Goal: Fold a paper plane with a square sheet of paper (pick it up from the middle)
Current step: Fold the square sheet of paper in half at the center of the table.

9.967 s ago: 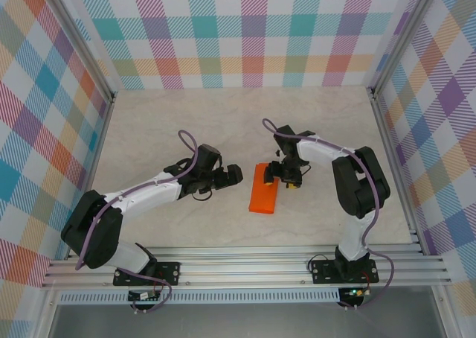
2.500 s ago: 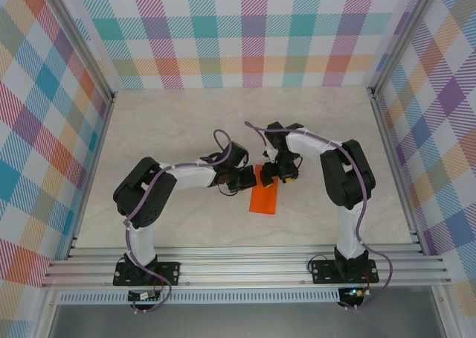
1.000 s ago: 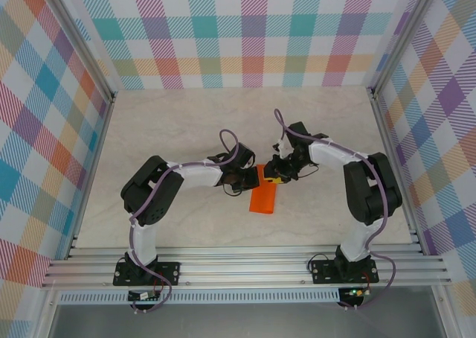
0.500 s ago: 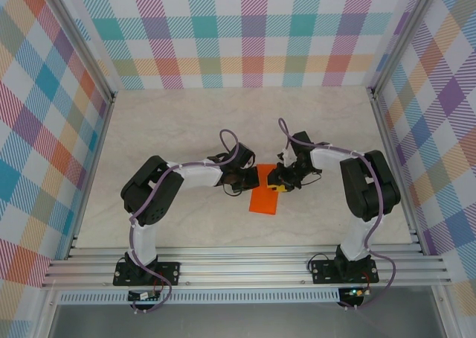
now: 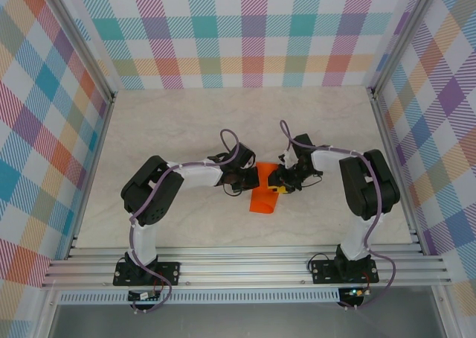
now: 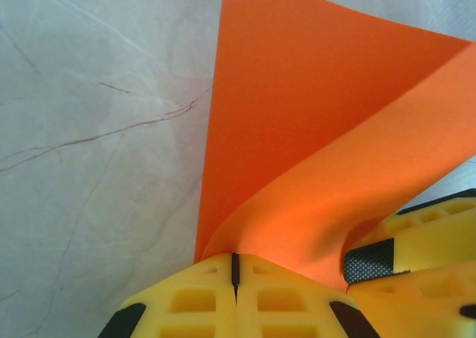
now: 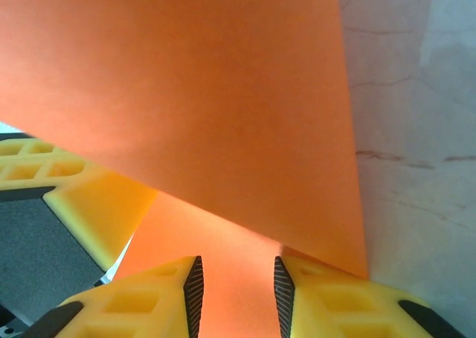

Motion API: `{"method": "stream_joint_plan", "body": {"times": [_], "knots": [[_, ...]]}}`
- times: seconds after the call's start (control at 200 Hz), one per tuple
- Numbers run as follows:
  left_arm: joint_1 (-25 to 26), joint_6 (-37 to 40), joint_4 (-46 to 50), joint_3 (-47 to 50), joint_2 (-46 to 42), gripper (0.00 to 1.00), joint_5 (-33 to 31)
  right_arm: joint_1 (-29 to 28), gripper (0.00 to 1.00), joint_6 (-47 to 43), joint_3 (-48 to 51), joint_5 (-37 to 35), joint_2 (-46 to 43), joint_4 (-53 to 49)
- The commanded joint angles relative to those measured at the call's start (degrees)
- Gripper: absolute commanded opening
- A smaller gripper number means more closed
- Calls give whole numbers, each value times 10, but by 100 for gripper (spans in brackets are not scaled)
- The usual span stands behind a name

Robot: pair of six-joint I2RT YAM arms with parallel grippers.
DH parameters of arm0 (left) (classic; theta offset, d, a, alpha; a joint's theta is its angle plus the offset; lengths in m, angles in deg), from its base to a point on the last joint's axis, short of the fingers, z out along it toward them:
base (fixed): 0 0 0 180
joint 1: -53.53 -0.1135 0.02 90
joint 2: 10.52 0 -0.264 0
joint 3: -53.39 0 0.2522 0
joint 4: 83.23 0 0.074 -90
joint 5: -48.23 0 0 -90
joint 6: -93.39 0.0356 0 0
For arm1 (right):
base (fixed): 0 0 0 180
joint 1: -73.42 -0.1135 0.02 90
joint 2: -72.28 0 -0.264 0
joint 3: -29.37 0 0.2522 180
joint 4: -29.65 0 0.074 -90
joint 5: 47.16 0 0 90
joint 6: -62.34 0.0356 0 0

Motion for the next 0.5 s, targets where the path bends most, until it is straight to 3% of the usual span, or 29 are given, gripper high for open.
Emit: {"method": "stream_joint_plan", "body": {"times": [0.0, 0.23, 0.495], "knots": [[12, 10, 57, 2, 25, 0, 3, 2, 35, -5, 11, 21, -48, -10], [14, 11, 57, 0, 26, 0, 5, 1, 35, 39, 36, 91, -64, 48], [15, 12, 58, -3, 28, 0, 7, 1, 35, 39, 84, 51, -29, 56]]}}
